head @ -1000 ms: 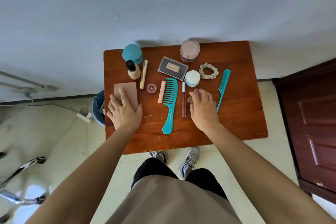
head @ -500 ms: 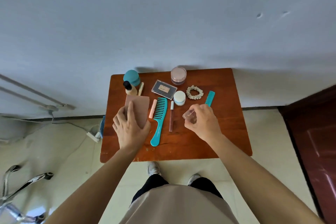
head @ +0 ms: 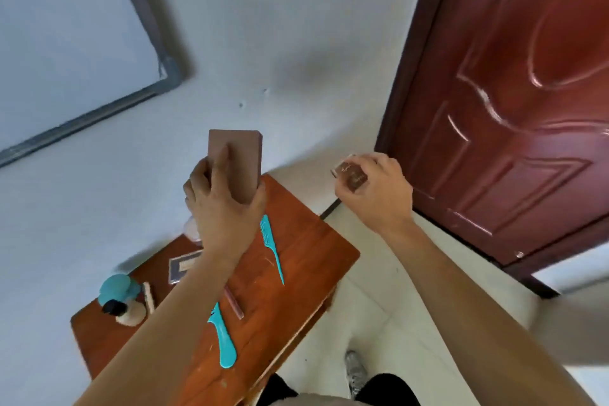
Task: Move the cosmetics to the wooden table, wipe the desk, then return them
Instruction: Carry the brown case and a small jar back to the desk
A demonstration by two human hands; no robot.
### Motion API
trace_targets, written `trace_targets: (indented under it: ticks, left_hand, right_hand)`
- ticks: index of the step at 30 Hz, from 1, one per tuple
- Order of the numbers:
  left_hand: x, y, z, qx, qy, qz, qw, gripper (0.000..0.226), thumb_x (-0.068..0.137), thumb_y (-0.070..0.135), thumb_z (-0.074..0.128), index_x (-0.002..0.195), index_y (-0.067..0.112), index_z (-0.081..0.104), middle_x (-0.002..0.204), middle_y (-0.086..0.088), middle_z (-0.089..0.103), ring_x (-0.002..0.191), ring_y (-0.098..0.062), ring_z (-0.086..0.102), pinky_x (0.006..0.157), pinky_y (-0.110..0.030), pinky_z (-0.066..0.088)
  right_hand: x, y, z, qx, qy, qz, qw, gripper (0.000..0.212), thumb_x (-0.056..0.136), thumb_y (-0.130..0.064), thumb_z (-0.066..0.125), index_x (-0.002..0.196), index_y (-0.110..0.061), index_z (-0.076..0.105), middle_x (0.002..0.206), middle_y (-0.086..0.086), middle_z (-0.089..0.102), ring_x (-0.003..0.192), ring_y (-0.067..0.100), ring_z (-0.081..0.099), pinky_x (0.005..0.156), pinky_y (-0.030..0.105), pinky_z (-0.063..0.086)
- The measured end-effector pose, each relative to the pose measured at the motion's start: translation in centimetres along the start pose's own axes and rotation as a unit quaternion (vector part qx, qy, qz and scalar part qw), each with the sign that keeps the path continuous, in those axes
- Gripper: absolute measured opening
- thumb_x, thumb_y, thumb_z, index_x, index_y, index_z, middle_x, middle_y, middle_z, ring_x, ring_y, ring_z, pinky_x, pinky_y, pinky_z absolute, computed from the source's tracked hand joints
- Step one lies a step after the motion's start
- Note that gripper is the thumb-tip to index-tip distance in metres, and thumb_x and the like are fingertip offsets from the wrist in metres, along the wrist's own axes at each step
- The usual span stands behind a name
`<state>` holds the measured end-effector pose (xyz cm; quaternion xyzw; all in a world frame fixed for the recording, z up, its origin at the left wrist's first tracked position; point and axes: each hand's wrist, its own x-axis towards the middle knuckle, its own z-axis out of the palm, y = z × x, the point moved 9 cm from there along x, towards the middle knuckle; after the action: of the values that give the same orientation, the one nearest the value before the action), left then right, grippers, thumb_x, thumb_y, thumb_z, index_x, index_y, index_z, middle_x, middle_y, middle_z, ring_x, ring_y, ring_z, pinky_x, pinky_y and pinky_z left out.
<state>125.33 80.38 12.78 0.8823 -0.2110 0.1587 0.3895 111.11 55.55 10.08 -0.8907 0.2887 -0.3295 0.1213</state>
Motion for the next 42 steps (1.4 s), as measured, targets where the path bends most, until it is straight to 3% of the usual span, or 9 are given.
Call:
trace_targets:
  ticks: [6,11,17,23,27,29,35,42]
  left_hand:
    - [-4.0,11.4,6.0,-0.076,-0.121,0.163,0.976,0.078,0.080,0.046,0.068,0.145,0.035,0.027,0.143,-0.009,0.037,0.126,-0.029,0.036,0.097,-0.053,0.045]
    - [-11.1,22.3,8.0,-0.140,-0.182,0.260,0.938,0.074,0.080,0.050,0.064,0.144,0.035,0.029,0.141,-0.008,0.035,0.125,-0.027,0.033,0.101,-0.050,0.042]
    - [-23.6,35.4,8.8,-0.217,-0.222,0.333,0.890,0.072,0.077,0.046,0.067,0.142,0.031,0.040,0.139,-0.006,0.039,0.124,-0.025,0.034,0.102,-0.047,0.038]
    - [-37.9,47.9,10.9,-0.245,-0.261,0.382,0.852,0.073,0.075,0.044,0.071,0.141,0.030,0.044,0.138,-0.005,0.040,0.124,-0.027,0.036,0.099,-0.033,0.025]
    - [-46.6,54.7,12.2,-0.275,-0.304,0.385,0.827,0.075,0.075,0.042,0.074,0.142,0.026,0.045,0.137,-0.007,0.042,0.125,-0.029,0.037,0.100,-0.033,0.026]
    - [-49.7,57.6,12.7,-0.280,-0.312,0.393,0.818,0.075,0.074,0.044,0.071,0.142,0.025,0.046,0.137,-0.008,0.042,0.124,-0.029,0.037,0.100,-0.033,0.027]
    - [-56.5,66.2,17.3,-0.285,-0.323,0.419,0.799,0.074,0.071,0.047,0.067,0.139,0.026,0.048,0.133,-0.007,0.044,0.120,-0.029,0.039,0.099,-0.038,0.032]
    - [-63.3,78.3,28.3,-0.295,-0.374,0.422,0.771,0.074,0.064,0.040,0.066,0.134,0.029,0.045,0.132,0.002,0.044,0.117,-0.026,0.040,0.094,-0.036,0.029]
  right_hand:
    - [-7.0,8.6,-13.7,-0.107,0.130,0.139,0.976,0.037,0.071,-0.057,0.062,0.104,-0.041,0.059,0.107,-0.018,0.056,0.098,0.009,0.056,0.068,0.025,0.048]
    - [-14.1,14.0,-25.3,-0.176,0.171,0.190,0.951,0.044,0.068,-0.059,0.064,0.107,-0.037,0.058,0.107,-0.013,0.058,0.098,0.017,0.059,0.070,0.035,0.056]
    - [-25.7,20.6,-39.6,-0.227,0.267,0.277,0.895,0.041,0.070,-0.060,0.068,0.106,-0.040,0.062,0.109,-0.012,0.060,0.103,0.014,0.056,0.072,0.034,0.055]
    - [-36.4,28.5,-51.1,-0.225,0.278,0.339,0.870,0.032,0.072,-0.053,0.070,0.101,-0.040,0.064,0.105,-0.014,0.059,0.102,0.016,0.057,0.067,0.030,0.050]
    - [-42.2,34.0,-57.5,-0.217,0.272,0.384,0.855,0.034,0.071,-0.047,0.074,0.102,-0.037,0.067,0.110,-0.010,0.059,0.106,0.018,0.057,0.073,0.035,0.054]
    - [-44.0,36.3,-59.9,-0.218,0.275,0.397,0.848,0.033,0.070,-0.046,0.075,0.101,-0.037,0.067,0.109,-0.010,0.059,0.105,0.018,0.057,0.070,0.031,0.051]
    - [-47.4,45.8,-64.8,-0.221,0.267,0.441,0.828,0.034,0.071,-0.046,0.075,0.103,-0.036,0.068,0.111,-0.010,0.058,0.106,0.016,0.057,0.072,0.029,0.047]
    - [-48.2,59.8,-69.9,-0.254,0.238,0.472,0.810,0.037,0.072,-0.052,0.073,0.105,-0.037,0.066,0.111,-0.011,0.059,0.105,0.015,0.057,0.069,0.026,0.046]
